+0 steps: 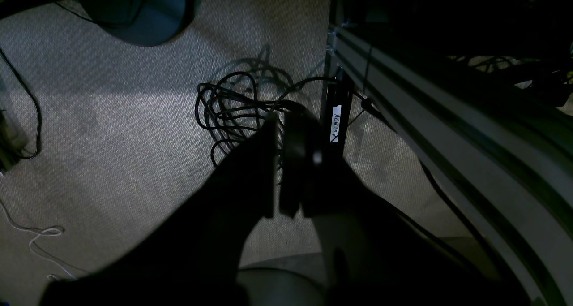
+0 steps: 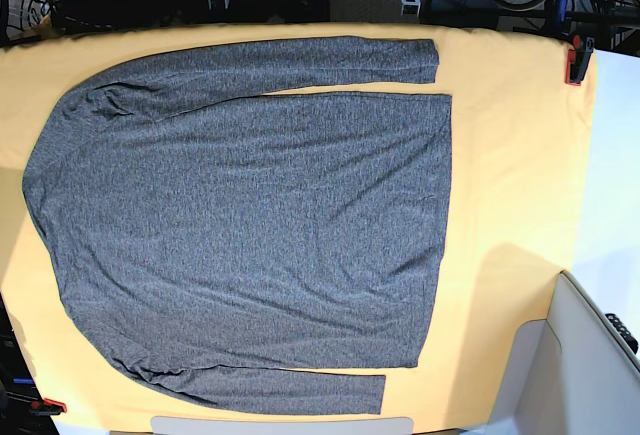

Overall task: Fold the T-shirt properly
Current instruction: 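Move both grippers down toward the shirt's shoulder corners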

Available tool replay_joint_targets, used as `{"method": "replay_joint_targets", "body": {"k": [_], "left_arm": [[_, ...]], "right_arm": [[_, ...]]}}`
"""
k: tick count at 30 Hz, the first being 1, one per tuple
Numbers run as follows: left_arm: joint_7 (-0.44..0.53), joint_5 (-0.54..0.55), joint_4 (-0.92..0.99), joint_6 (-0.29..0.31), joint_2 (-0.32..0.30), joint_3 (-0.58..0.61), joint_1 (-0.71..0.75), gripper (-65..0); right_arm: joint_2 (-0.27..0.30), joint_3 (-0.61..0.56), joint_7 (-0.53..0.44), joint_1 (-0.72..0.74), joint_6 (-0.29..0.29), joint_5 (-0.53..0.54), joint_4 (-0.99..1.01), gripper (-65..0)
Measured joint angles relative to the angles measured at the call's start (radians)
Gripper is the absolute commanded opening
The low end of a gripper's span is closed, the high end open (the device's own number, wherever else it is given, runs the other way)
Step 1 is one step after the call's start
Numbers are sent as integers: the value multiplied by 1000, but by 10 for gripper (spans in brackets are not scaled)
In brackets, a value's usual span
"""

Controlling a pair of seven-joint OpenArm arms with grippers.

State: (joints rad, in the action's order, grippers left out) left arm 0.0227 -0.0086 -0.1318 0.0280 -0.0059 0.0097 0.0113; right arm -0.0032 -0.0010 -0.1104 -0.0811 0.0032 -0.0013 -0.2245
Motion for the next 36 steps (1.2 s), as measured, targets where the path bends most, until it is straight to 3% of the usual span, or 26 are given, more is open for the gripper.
{"method": "replay_joint_targets", "body": {"k": [21,26,31,36], "left_arm": [[-1,0,-14,-2,0,-3,8,-649],[-13,5,-366,-1,3,-3,184,-649],[-90,11,-580,-2,6,-3,304,-649],[-86,11,-749,-3,0,-3,396,-649]], "right_arm": [[0,2,-6,-24,0,0,-29,-650],[3,2,-52,-206,0,-14,-364,-650],[6,3,-42,-305,0,-83,-496,-650],[28,2,-47,-416,1,-97,-648,-650]]}}
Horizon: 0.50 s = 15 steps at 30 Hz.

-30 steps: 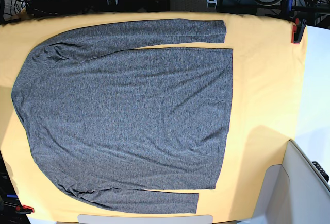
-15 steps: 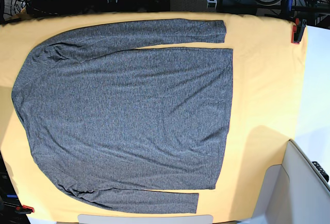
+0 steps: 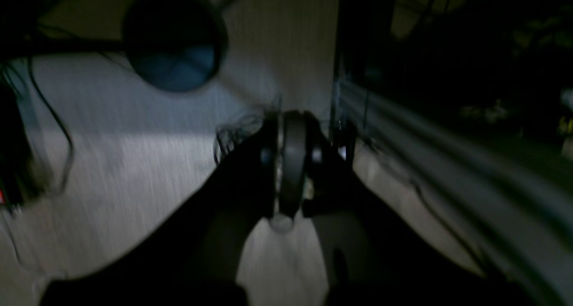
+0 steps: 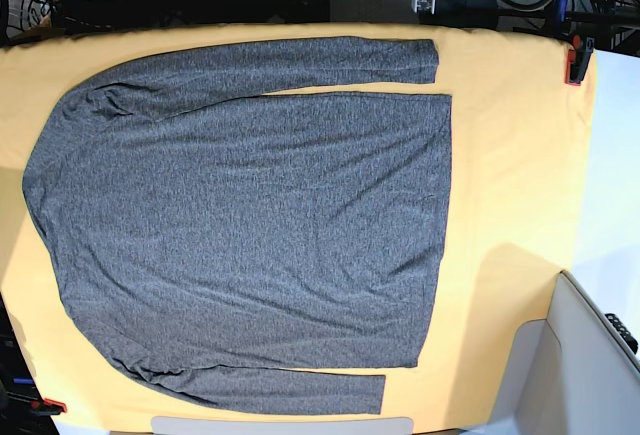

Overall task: Fold the T-shirt properly
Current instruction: 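Move both grippers down toward the shirt's shoulder corners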

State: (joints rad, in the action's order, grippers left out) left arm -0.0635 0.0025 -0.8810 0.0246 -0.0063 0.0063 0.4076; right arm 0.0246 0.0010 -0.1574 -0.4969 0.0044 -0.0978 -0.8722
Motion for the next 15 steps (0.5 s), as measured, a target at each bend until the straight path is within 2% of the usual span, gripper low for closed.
{"method": "replay_joint_targets", "body": {"k": [6,9,15], "left_arm": [[-19,0,-317,-1,-5,0,201,-649],[-35,1,-477,-5,-5,41,314,-649],[-114,5,-821,6,-50,96,475,-649]], "right_arm": [[71,7,8,-197,-1,4,-263,-650],[97,8,0,-301,-1,3,-417,-650],[127,35,2,-483,-4,6,-720,-649]]}}
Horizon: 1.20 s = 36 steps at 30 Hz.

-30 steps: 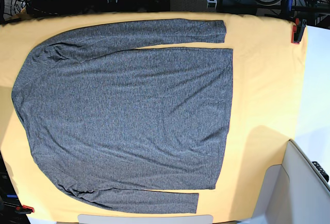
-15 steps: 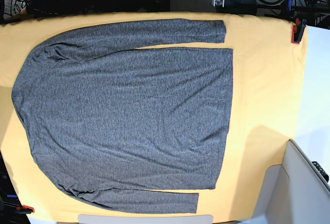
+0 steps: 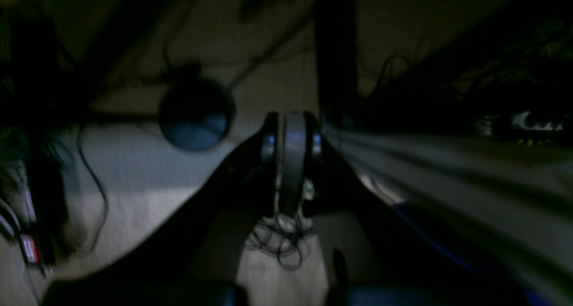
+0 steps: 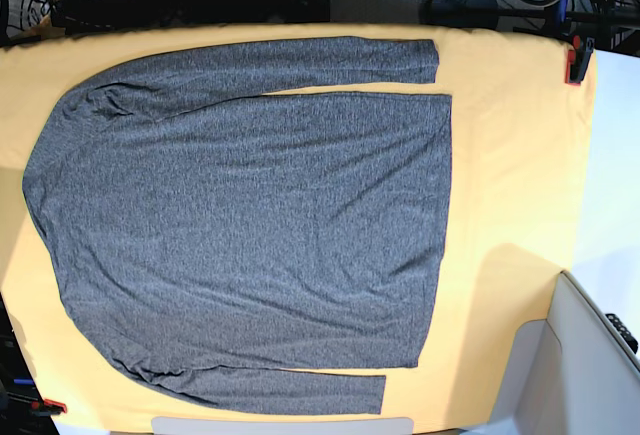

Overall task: Fold the T-shirt properly
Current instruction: 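Move both grippers down toward the shirt's shoulder corners, then grasp the sleeve cuff near the shoulder with the left gripper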

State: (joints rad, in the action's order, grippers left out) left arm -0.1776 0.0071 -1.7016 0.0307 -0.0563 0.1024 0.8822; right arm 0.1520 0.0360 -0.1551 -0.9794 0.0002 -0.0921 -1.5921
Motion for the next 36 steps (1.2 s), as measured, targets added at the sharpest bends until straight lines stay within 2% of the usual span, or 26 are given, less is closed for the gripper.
{"method": "replay_joint_targets", "body": {"k": [3,4,6,7,9,12,13,15,17,20,23,25,27,29,33,36], "left_arm": [[-164,-1,-150,-2,-26,-6,14,-649],[-182,-2,-207,-7,-40,-6,19,-648],[-236,-1,-325,0,-80,-4,16,-644],[-229,1,-373,10,-97,5,14,-632],[-219,49,-391,87,-110,13,3,-595],[-332,178,-363,283,-122,7,-16,-498],[-375,218,-360,332,-127,7,-28,-462],[-403,299,-363,440,-138,-5,-63,-411],[-401,371,-368,448,-138,-29,-95,-388],[-404,419,-369,443,-141,-85,-103,-389],[-433,460,-367,456,-158,-173,-105,-388],[-427,512,-367,460,-198,-228,-137,-388],[-433,580,-368,506,-275,-277,-159,-387],[-535,687,-369,560,-337,-328,-191,-386],[-756,883,-366,595,-392,-438,-305,-366],[-927,976,-367,633,-397,-486,-389,-336]], "right_arm": [[-3,56,19,-73,-3,85,-163,-648],[0,78,10,-92,-2,134,-212,-648],[41,124,16,-107,-9,249,-289,-648],[72,147,12,-111,0,305,-317,-648],[127,179,8,-109,11,453,-352,-648],[213,183,14,-106,-5,664,-369,-645],[250,179,31,-100,-15,719,-370,-633],[300,187,82,-51,3,832,-372,-582],[306,214,146,3,14,890,-388,-496],[288,235,250,27,-9,903,-438,-395],[247,245,264,54,-4,903,-435,-392],[218,260,264,61,-59,925,-434,-392],[171,282,270,68,-143,991,-434,-392],[127,310,268,70,-195,1058,-434,-390],[92,363,264,74,-196,1120,-423,-388],[63,362,290,97,-203,1121,-421,-388]]}}
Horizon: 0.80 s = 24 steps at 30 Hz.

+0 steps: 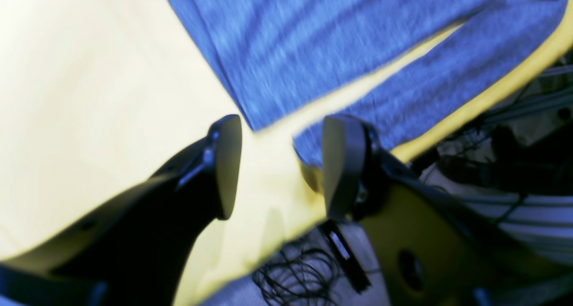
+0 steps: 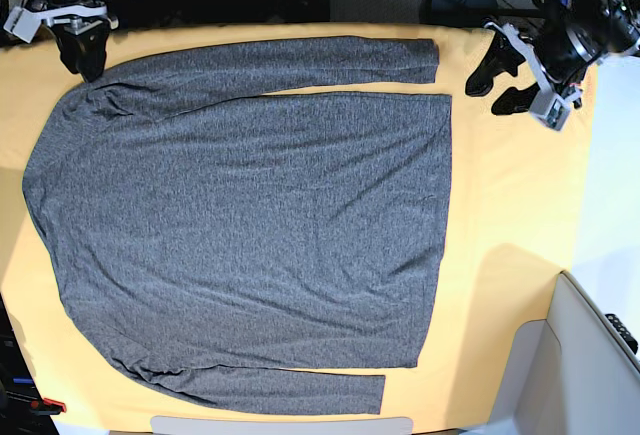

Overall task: Fold the T-shirt properly
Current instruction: 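Grasp the sleeve cuff near the shoulder with the left gripper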

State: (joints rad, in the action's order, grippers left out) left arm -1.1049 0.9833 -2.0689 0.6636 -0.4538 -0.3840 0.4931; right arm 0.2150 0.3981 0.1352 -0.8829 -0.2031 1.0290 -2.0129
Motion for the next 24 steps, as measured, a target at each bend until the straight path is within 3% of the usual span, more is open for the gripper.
{"method": "replay_joint_targets", "body": {"k": [1,4,11,14,18,24], "left_arm": [[-79,3,1,14,6,-6,-23,-330],[-149,4,42,11,13,-6,-86,-326],[-149,2,223,3,75,56,-95,-327],[-149,-6,266,-1,85,56,-97,-327],[-150,-3,266,-3,144,65,-100,-327],[-148,-2,266,-98,157,168,-101,-327]], "right_arm": [[-14,0,25,10,0,0,0,-388],[-48,2,109,51,8,-1,13,-388],[-35,10,187,165,8,-2,114,-388],[-27,54,222,198,5,0,145,-388],[-26,126,297,232,5,-1,172,-388],[-31,191,392,278,0,-4,201,-388]]}}
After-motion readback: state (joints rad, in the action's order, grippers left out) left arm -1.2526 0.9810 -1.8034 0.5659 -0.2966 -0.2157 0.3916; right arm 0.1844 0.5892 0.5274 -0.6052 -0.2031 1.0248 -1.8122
